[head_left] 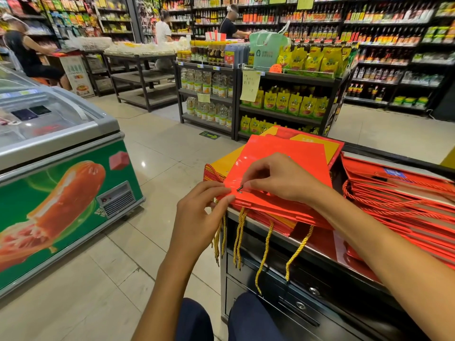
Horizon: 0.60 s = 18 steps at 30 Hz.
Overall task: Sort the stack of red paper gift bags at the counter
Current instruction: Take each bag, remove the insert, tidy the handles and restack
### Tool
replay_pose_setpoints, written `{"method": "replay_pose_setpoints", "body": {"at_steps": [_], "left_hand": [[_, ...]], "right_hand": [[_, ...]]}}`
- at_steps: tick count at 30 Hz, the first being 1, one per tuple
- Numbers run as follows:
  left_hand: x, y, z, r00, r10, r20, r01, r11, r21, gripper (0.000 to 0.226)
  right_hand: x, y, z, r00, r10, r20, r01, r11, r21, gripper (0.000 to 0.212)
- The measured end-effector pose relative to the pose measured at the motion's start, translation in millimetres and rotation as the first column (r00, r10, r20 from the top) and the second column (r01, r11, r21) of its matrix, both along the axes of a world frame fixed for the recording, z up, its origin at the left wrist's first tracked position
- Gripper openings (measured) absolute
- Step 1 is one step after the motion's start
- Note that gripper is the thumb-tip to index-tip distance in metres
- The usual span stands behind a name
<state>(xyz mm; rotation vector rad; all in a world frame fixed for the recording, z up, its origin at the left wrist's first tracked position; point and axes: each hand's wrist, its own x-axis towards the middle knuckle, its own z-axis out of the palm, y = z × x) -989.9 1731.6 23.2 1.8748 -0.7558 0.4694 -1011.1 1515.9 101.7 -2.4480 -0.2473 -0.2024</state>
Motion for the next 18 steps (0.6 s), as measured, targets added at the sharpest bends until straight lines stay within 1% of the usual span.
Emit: {"method": "replay_pose_setpoints", "body": {"at_steps": [3, 18], "left_hand": [[3.8, 0.9, -2.9, 0.999, 0.022, 0.033, -0.024, 0.999, 0.037, 0.017], [6.3, 0.5, -10.4, 0.991, 0.012, 0.136, -0.018, 0.999, 0.038, 0.021]], "right_hand": [[-3.4, 2.0, 6.2, 0.999, 0.018, 0.028, -0.015, 0.994, -0.104, 0.003], [0.4, 2.2, 16.2, 0.996, 0.094, 0.011, -0.087, 0.956, -0.279, 0.006]]}}
